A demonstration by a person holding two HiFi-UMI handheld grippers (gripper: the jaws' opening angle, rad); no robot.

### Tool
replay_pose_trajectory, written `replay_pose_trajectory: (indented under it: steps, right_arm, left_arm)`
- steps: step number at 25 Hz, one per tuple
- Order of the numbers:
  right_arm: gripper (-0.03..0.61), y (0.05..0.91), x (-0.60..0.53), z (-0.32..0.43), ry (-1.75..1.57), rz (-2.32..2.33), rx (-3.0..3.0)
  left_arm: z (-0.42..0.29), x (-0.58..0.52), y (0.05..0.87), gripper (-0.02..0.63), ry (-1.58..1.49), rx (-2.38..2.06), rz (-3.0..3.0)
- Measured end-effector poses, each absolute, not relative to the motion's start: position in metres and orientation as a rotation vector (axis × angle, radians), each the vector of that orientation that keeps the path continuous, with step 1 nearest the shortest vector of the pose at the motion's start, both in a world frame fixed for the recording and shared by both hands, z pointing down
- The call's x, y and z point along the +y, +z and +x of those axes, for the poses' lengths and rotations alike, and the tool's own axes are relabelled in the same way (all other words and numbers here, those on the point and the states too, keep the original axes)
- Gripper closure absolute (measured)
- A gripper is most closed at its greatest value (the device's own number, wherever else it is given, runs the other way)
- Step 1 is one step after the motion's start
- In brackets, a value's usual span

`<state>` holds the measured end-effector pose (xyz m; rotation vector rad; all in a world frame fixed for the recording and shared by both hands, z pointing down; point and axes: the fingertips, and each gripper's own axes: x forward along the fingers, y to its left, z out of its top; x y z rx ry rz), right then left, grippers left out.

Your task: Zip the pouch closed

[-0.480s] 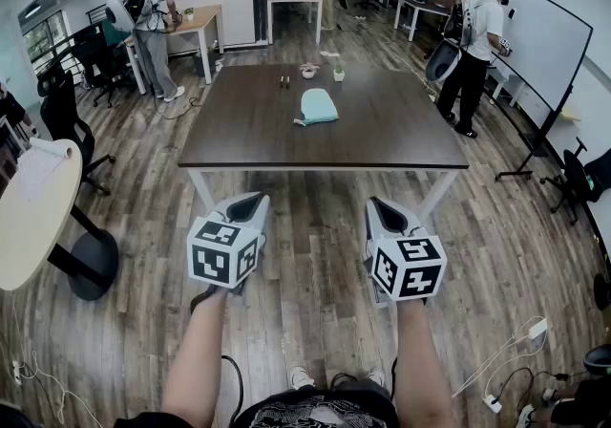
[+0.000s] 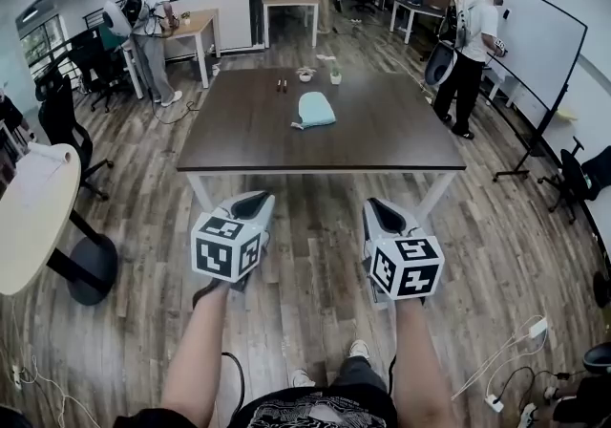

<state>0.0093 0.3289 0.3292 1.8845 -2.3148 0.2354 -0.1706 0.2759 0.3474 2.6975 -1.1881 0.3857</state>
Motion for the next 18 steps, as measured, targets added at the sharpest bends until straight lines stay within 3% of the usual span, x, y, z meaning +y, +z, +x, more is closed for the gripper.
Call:
replay_pose_trajectory:
  steps: [5,18]
  right_arm:
    - [0.526,0.333,0.323,0.005,0.241,1.868,-2.330]
    - [0.416,0.348,0.285,0.016,0.295,1.867,-2.322]
  left_arm:
    - [-0.171,0.270,0.352,0.573,0.358,-1.180,2.686]
    - [-0.162,0.231,0.367,0.438,0.360,-1.172,2.662]
